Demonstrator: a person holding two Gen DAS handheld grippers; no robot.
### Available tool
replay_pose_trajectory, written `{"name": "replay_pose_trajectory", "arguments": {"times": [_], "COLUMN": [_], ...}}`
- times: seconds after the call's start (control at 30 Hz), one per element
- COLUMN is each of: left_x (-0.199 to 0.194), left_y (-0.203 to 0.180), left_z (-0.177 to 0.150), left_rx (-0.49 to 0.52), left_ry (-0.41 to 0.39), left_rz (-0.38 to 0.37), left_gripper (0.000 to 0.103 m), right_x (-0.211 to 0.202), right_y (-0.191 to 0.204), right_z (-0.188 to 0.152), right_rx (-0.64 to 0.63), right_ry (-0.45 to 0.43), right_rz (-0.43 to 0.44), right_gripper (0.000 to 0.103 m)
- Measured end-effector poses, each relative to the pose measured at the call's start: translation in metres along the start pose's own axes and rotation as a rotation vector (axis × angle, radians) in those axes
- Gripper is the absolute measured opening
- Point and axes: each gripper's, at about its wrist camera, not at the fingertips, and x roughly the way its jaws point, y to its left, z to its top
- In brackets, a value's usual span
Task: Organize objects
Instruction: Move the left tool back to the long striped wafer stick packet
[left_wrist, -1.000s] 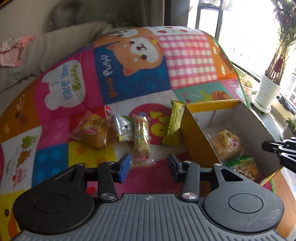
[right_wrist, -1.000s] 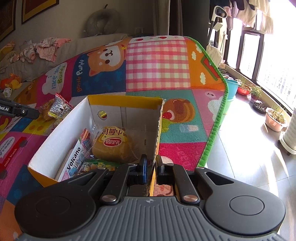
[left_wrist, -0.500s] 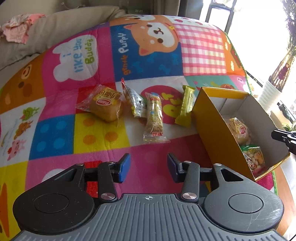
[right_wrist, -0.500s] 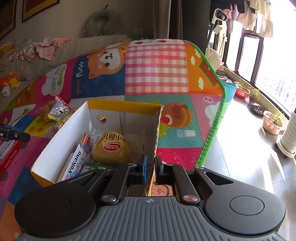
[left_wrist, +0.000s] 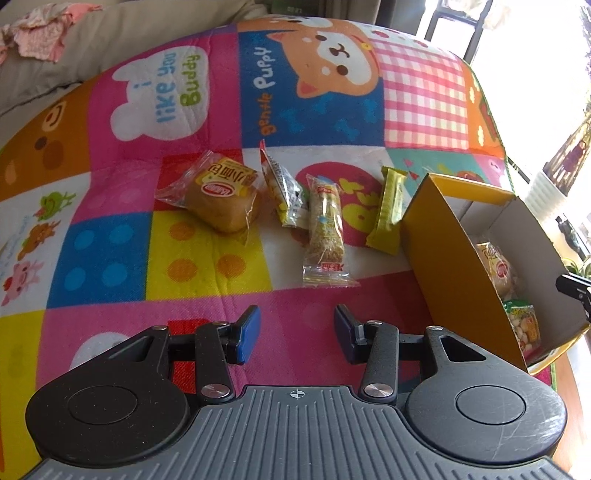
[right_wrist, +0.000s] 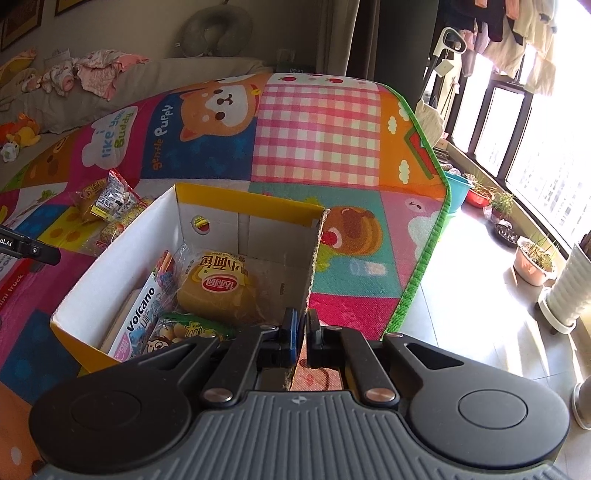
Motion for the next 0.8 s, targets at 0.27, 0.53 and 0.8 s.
{"name": "replay_pose_trajectory", "arguments": {"times": [0.27,0.53,0.8], "left_x": [0.007,0.064,0.101], "left_y": [0.008,-0.034,-0.046], "left_z": [0.03,0.066,0.071], "left_rx": [-0.087,0.026,0.107], "left_ry": [-0.053,-0.015,0.052], "left_rz": [-0.061,-0.032,0.085], "left_gripper": [0.048,0.048,0.034], "right_x": [0.0,0.001,0.001], "right_y": [-0.002,-0.003,-0.006], "right_z": [-0.002,-0.002,-0.004], "right_rx": [0.01,0.017,0.027], "right_ry": [-0.009,-0.016,-0.021], "right_rz": [0.009,0.012,0.021], "right_gripper": [0.004,0.004,0.004]}}
